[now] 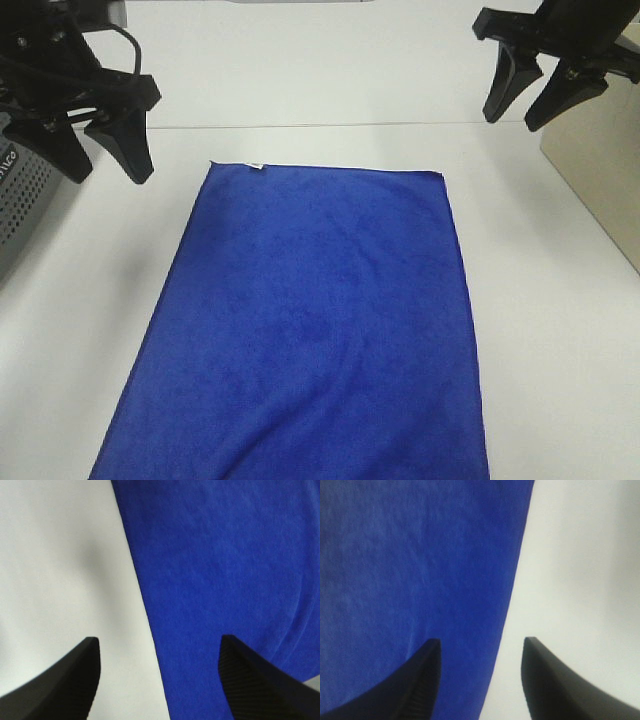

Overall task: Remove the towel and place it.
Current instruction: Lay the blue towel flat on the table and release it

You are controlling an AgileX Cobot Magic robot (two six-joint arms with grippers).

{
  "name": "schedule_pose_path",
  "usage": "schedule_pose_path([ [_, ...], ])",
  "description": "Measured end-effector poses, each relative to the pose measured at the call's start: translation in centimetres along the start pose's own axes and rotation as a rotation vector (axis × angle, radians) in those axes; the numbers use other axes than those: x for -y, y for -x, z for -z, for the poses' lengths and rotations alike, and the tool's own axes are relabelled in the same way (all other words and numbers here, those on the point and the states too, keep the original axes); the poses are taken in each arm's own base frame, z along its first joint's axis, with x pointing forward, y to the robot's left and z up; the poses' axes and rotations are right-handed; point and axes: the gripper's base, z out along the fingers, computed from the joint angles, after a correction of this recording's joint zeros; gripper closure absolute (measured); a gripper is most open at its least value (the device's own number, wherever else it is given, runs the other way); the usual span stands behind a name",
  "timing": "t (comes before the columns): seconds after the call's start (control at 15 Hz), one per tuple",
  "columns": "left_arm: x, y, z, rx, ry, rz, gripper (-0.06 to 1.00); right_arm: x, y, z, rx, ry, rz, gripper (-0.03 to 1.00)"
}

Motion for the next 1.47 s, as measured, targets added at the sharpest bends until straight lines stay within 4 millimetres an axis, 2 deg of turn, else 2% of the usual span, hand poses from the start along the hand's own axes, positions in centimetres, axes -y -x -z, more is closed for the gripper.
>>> schedule_pose_path([
  [0.07, -1.2, 1.0, -0.1, 0.017, -0.013, 0.032, 0.31, 0.9, 1.2, -0.2, 0.019, 0.040, -0.004, 0.46],
  [0.13, -3.4, 3.0, -1.2, 0.038, -0.052, 0.090, 0.31, 2.2, 3.4, -1.6, 0.046, 0.121, 0.016, 0.46],
  [0.2, -4.5, 4.0, -2.1, 0.041, -0.074, 0.114, 0.31, 2.6, 4.3, -2.3, 0.054, 0.145, 0.027, 0.46],
  [0.47, -6.2, 7.6, -5.4, 0.069, -0.125, 0.098, 0.31, 4.4, 6.3, -7.8, -0.005, 0.162, 0.035, 0.46],
  [0.67, -7.0, 9.8, -8.0, 0.090, -0.144, 0.098, 0.31, 5.3, 7.1, -10.6, -0.032, 0.157, 0.031, 0.46],
  [0.93, -7.7, 12.0, -10.7, 0.141, -0.164, 0.102, 0.31, 6.0, 7.2, -12.8, -0.064, 0.159, 0.041, 0.46],
  [1.47, -8.8, 13.3, -14.6, 0.192, -0.169, 0.098, 0.31, 7.3, 7.6, -16.4, -0.024, 0.129, 0.027, 0.46],
])
